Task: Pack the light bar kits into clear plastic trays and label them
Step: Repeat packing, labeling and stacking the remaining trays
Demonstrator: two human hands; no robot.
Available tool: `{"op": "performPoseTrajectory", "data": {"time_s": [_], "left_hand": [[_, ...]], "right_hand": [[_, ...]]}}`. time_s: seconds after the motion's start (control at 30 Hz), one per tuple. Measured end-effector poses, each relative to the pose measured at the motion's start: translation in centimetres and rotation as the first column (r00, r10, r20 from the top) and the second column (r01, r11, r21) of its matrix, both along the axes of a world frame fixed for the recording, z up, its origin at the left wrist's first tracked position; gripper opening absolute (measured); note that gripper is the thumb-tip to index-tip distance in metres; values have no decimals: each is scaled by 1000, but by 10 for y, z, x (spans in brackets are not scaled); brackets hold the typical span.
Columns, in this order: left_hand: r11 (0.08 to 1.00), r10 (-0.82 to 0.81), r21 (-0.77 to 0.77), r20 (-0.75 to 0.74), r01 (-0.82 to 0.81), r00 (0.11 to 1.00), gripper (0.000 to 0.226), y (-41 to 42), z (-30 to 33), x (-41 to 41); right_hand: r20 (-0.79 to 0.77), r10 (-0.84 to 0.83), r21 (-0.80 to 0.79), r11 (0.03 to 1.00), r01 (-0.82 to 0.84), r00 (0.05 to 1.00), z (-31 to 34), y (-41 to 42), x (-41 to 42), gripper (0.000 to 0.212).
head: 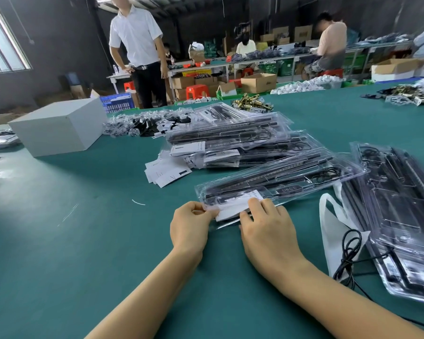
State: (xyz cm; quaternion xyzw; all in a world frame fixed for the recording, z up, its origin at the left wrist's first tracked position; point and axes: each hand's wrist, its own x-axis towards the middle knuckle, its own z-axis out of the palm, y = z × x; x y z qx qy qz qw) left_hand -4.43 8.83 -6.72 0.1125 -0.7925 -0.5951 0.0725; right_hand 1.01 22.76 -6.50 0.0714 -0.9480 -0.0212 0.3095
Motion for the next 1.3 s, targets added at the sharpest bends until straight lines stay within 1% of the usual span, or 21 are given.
{"op": "performPoseTrajectory", "data": {"time_s": [0.1, 0.23, 0.4, 0.43, 0.5, 0.57, 0.6, 0.63, 0.7, 0.8, 0.9, 0.97, 1.1, 1.3], "left_hand": [[998, 30, -57, -1, -30, 1000, 18, 2, -1, 1], [978, 57, -203, 3, -55, 998, 20, 5, -2, 2], [966, 15, -259, 28, -7, 1000, 25, 6, -3, 2], [967, -3, -253, 39, 13, 999, 25, 5, -3, 2], [978, -74, -191, 83, 88, 994, 22, 1, -2, 1], [981, -168, -73, 148, 181, 975, 8, -7, 4, 0], [978, -203, -14, 171, 208, 964, 11, -9, 7, 0], [976, -217, 37, 185, 214, 958, 18, -11, 9, 0], [982, -179, 92, 184, 165, 967, 21, -12, 11, 0], [995, -85, 71, 150, 75, 985, 14, -12, 10, 2], [997, -75, -4, 97, 76, 992, 15, -12, 9, 1], [995, -98, -17, 68, 99, 993, 12, -13, 9, 2], [983, -178, 52, 94, 173, 980, 17, -20, 12, -1], [972, -199, 154, 134, 178, 971, 12, -22, 18, -3]], "right_hand": [[-38, 10, -54, 998, -12, 999, 1, 3, -2, 23], [-66, 86, -63, 994, -90, 994, 1, 7, -6, 14], [-37, 170, -147, 974, -173, 985, 0, 9, -9, 17], [-30, 167, -156, 973, -170, 985, 0, 9, -9, 17], [-26, 158, -171, 972, -160, 987, 1, 10, -9, 18], [-14, 159, -201, 967, -158, 987, 2, 11, -10, 19], [-4, 159, -218, 963, -156, 987, 1, 11, -10, 20], [9, 158, -230, 961, -152, 987, 1, 11, -10, 21], [33, 152, -233, 962, -140, 988, 3, 12, -9, 20], [66, 162, -228, 963, -143, 985, 5, 13, -8, 21], [147, 170, -218, 966, -136, 974, 4, 15, -8, 23], [196, 161, -227, 967, -115, 967, 3, 18, -9, 31], [159, 187, -257, 956, -142, 969, 4, 18, -8, 35], [44, 184, -250, 954, -168, 982, 3, 18, -8, 32]]}}
